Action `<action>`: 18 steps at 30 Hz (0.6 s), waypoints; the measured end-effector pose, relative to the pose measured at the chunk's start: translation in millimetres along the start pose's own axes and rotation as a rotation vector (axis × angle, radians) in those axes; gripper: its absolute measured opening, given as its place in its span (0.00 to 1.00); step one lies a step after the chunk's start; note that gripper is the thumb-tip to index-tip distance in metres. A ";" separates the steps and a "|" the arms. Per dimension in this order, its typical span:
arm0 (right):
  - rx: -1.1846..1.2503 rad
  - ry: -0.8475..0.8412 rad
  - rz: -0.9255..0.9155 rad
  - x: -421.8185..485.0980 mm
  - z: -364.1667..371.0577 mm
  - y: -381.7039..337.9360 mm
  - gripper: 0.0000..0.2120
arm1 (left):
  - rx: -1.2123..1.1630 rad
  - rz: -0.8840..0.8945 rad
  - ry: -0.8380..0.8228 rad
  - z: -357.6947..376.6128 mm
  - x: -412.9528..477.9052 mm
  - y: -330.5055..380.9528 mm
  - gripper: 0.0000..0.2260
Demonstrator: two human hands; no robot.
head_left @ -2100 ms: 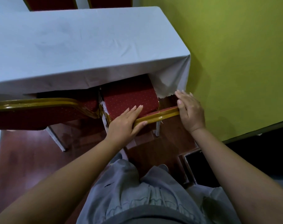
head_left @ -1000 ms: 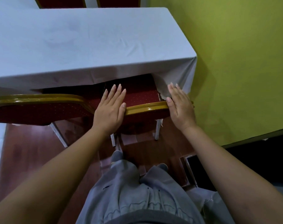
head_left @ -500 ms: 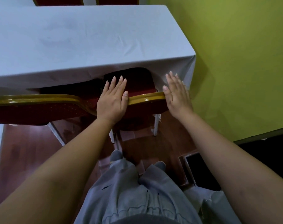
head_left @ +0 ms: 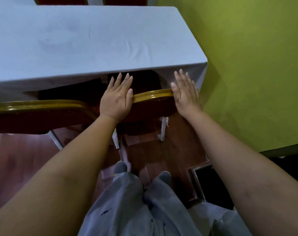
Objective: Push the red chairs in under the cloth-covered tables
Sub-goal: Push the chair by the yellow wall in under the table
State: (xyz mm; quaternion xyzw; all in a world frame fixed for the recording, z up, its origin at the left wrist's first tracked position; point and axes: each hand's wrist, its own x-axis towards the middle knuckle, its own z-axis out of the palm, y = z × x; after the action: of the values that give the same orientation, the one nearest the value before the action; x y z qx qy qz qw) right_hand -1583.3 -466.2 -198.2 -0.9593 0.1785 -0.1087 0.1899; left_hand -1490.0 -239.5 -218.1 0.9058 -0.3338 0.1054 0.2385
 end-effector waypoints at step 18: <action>-0.029 -0.048 0.070 16.8 0.2 1.9 0.28 | 0.016 0.033 -0.129 6.4 20.8 -11.1 0.29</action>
State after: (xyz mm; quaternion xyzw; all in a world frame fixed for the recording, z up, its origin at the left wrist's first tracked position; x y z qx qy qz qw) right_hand -1568.5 -474.3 -196.8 -0.9574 0.2091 -0.0765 0.1839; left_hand -1466.8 -246.9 -220.4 0.9071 -0.3624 0.0532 0.2072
